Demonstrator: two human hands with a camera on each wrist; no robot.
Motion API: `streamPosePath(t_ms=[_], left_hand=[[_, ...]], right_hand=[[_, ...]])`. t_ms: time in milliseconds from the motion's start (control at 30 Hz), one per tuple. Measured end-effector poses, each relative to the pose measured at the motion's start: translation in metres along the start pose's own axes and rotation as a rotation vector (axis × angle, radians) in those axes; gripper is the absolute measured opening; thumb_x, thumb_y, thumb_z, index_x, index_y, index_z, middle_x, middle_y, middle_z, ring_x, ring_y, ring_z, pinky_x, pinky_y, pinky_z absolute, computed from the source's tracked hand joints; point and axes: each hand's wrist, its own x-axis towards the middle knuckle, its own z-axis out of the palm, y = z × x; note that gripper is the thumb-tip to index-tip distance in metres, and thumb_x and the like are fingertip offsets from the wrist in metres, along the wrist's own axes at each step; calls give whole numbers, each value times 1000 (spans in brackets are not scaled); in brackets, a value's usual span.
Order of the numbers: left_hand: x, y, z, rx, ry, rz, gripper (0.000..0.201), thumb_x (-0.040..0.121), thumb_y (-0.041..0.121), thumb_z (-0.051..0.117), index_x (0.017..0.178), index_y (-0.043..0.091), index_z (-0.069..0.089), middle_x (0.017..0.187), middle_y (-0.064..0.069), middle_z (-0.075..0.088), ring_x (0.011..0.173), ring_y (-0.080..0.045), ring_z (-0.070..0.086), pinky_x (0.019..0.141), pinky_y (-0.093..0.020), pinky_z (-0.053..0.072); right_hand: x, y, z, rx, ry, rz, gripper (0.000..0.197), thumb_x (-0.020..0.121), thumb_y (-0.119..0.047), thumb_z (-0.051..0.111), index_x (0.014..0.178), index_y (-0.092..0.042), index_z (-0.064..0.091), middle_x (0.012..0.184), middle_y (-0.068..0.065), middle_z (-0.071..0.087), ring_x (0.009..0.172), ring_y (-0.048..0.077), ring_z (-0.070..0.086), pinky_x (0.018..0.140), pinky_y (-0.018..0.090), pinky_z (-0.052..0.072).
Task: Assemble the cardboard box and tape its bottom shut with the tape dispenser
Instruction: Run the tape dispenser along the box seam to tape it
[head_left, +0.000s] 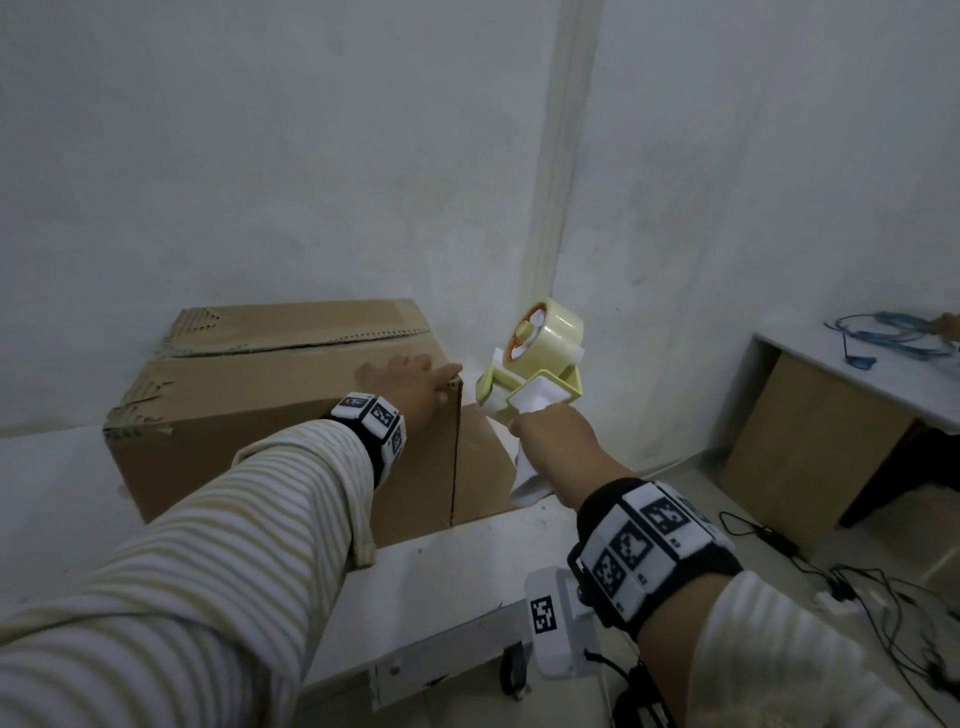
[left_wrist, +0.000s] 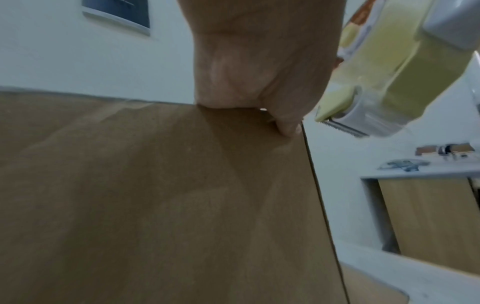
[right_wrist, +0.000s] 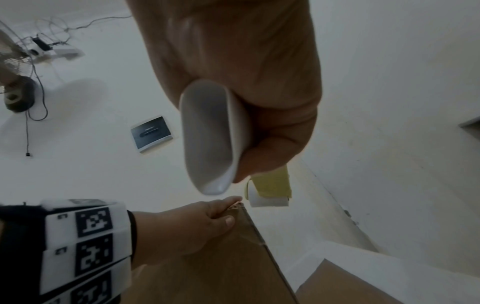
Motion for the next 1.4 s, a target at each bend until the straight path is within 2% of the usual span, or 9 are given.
streamPosePath(t_ms=[100, 200, 300, 433, 600, 733, 867, 1167, 1400], left_hand=[[9, -1, 16, 32, 111, 39, 48, 96, 42, 29, 142, 48, 19, 142, 3, 41, 132, -26, 38, 98, -53, 36], [13, -5, 14, 11, 88, 82, 50, 95, 35, 32, 144, 43, 20, 142, 1, 41, 131, -27, 39, 98, -48, 36], [14, -12, 9, -191, 162, 190, 48, 90, 15, 43, 136, 24, 48, 137, -3, 52, 127, -26, 45, 102, -37, 36], [-5, -29, -12, -813, 315, -137, 35, 95, 20, 39, 102, 0, 67, 106, -14, 68, 100, -29, 62, 85, -33, 45], [-22, -41, -44, -1625, -110, -508, 77, 92, 64, 22, 79, -3, 59, 68, -15, 61, 52, -23, 58, 47, -24, 47], [-22, -82, -70, -1898, -222, -547, 54, 96, 48, 38, 78, 1, 57, 46, -8, 62, 32, -13, 56, 36, -15, 47], [-24, -129, -82, -1906, -135, -585, 32, 97, 17, 42, 73, 2, 57, 40, -5, 61, 28, -9, 54, 36, -15, 47], [-7, -269, -95, -1534, -99, -619, 28, 96, 16, 49, 73, 6, 62, 32, 4, 46, 26, -6, 42, 34, -9, 38], [27, -356, -76, -1152, -22, -596, 24, 89, 6, 55, 65, 7, 50, 66, -6, 51, 56, -16, 41, 53, -24, 34]], right_hand=[[9, 4, -1, 41, 30, 13, 10, 92, -14, 50, 101, -9, 49, 115, 16, 60, 95, 27, 58, 73, 32, 51], [8, -4, -2, 67, 15, 4, 6, 90, -14, 51, 92, -13, 45, 103, 11, 60, 90, 26, 58, 85, 35, 54], [11, -17, -4, 56, 23, -56, 12, 89, -14, 54, 99, -11, 48, 106, 9, 60, 88, 23, 57, 83, 34, 54], [7, -47, -9, -34, 14, -146, 23, 91, -11, 57, 112, -3, 54, 107, 10, 55, 99, 25, 56, 78, 27, 45], [-5, -90, 3, -34, -3, -277, 18, 91, -12, 54, 108, -4, 53, 86, 11, 57, 80, 25, 58, 76, 33, 50], [-9, -123, 25, -109, -35, -396, 17, 92, -14, 52, 107, -7, 54, 84, 4, 50, 74, 19, 52, 55, 26, 40], [-12, -152, 52, -81, -57, -443, 7, 90, -15, 50, 94, -11, 46, 81, 3, 48, 87, 26, 54, 67, 31, 45], [-5, -233, 144, -188, -98, -528, 7, 92, -17, 49, 92, -12, 45, 77, 2, 46, 62, 12, 43, 52, 24, 34], [3, -290, 219, -342, -101, -437, 6, 93, -15, 47, 89, -11, 46, 71, 3, 48, 60, 14, 47, 49, 24, 32]])
